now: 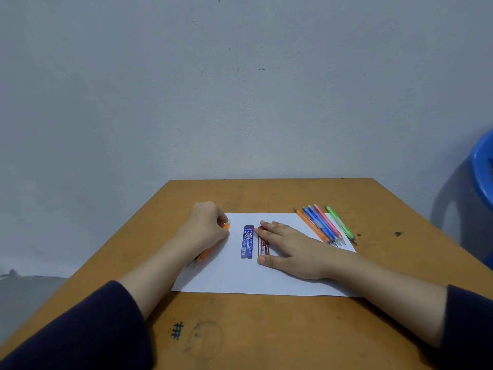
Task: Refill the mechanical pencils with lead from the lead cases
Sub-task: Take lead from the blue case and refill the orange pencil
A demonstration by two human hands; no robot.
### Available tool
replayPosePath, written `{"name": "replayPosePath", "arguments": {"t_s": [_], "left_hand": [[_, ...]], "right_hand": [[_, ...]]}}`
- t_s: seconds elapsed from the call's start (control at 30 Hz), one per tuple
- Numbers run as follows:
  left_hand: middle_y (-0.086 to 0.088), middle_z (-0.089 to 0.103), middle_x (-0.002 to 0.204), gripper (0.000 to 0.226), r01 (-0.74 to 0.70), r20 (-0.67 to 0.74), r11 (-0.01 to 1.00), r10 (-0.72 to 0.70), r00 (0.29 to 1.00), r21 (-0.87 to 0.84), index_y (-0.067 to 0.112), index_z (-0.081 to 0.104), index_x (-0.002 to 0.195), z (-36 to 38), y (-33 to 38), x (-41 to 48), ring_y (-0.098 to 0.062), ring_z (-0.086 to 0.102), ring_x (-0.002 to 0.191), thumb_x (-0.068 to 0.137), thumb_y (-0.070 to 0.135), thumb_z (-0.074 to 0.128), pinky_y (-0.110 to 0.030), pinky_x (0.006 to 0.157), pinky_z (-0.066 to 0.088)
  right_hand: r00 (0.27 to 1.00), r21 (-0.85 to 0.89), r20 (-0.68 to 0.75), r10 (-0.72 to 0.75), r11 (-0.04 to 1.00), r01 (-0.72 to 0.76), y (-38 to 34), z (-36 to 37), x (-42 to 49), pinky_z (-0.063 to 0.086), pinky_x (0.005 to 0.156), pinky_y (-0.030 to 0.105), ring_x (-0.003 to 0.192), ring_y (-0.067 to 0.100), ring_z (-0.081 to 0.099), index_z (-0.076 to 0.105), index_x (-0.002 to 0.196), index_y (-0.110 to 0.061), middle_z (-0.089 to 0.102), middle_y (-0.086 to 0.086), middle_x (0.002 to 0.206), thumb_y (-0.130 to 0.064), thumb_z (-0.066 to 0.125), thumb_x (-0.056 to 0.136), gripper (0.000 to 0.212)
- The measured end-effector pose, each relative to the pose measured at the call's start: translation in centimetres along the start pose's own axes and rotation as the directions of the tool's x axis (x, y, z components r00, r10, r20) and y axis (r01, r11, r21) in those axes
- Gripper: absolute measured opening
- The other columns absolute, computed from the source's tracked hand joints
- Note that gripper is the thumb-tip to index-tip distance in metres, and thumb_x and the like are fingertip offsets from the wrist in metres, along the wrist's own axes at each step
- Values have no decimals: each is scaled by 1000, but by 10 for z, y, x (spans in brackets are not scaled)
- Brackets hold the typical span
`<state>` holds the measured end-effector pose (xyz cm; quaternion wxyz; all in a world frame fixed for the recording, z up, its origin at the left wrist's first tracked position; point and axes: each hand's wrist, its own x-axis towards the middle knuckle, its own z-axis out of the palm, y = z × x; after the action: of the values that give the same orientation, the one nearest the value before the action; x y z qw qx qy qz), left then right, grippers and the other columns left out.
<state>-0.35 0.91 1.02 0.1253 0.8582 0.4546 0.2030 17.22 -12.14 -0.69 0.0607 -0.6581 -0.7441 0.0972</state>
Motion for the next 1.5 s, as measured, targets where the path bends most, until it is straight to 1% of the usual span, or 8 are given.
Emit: {"name": "replayPosePath", "arguments": {"t_s": [0.3, 0.47, 0.57, 0.8, 0.97, 1.07, 1.3, 1.5], "left_hand": [[2, 71, 99, 25, -5, -4, 1000, 5, 1000, -9, 20, 74, 107, 6, 5, -3, -11, 62, 87, 83, 23, 70, -32, 82, 55], [0, 73, 96, 24, -27, -66, 983, 15, 998, -181, 16, 74, 105, 7, 8, -4, -10, 64, 84, 81, 21, 71, -28, 80, 55], [6, 71, 81, 18, -78, -148, 963, 40, 988, -259, 19, 77, 97, 4, 12, -7, -6, 64, 74, 79, 20, 73, -27, 71, 54], [20, 65, 79, 20, -252, -281, 893, 150, 948, -372, 26, 76, 95, 3, 20, -15, 5, 60, 70, 81, 14, 72, -9, 59, 40], [8, 67, 87, 24, -449, -411, 836, 307, 858, -314, 19, 77, 96, 6, 22, -16, 4, 58, 72, 77, 4, 76, -5, 63, 39], [4, 69, 89, 23, -528, -452, 807, 380, 807, -265, 14, 77, 94, 8, 23, -17, -4, 61, 76, 75, 1, 77, -9, 65, 45], [7, 66, 90, 22, -624, -474, 750, 478, 740, -219, 13, 77, 95, 12, 28, -23, -8, 60, 82, 76, 3, 76, -18, 67, 51], [8, 65, 90, 24, -643, -479, 733, 492, 727, -222, 14, 76, 97, 15, 30, -25, -4, 59, 84, 77, 1, 75, -18, 69, 51]], "right_hand": [[1000, -9, 10, 3, 1000, -3, -1, -1, -1, 2, 115, 27, 146, 13, -2, 5, 152, -29, -1, -6, 160, -58, 33, 95, 70], [1000, 43, -16, 1, 999, 0, -2, -2, -1, 4, 116, 30, 146, 12, -2, 1, 152, -27, 0, -8, 160, -56, 36, 95, 74], [996, 148, -85, 19, 989, -6, -3, -3, -3, 8, 115, 28, 144, 9, 3, 1, 152, -25, 8, -6, 159, -52, 42, 95, 75], [923, 332, -380, 60, 940, 76, 0, -6, 0, 35, 107, 28, 132, 6, 33, 17, 149, -34, 40, -10, 144, -31, 56, 94, 68], [803, 462, -590, 86, 851, 248, 2, -8, 3, 47, 87, 16, 110, -5, 52, 50, 125, -35, 58, -15, 116, -10, 58, 92, 42], [759, 517, -634, 147, 810, 275, 3, -11, 3, 51, 83, 19, 98, -3, 60, 61, 109, -31, 64, -17, 100, -6, 60, 90, 32], [714, 618, -646, 271, 734, 281, 6, -13, 3, 54, 77, 35, 76, 9, 65, 66, 84, -39, 69, -12, 81, -9, 71, 82, 30], [701, 616, -647, 300, 747, 250, 5, -15, 2, 52, 76, 35, 77, 14, 65, 66, 75, -38, 70, -13, 79, -10, 73, 80, 30]]}}
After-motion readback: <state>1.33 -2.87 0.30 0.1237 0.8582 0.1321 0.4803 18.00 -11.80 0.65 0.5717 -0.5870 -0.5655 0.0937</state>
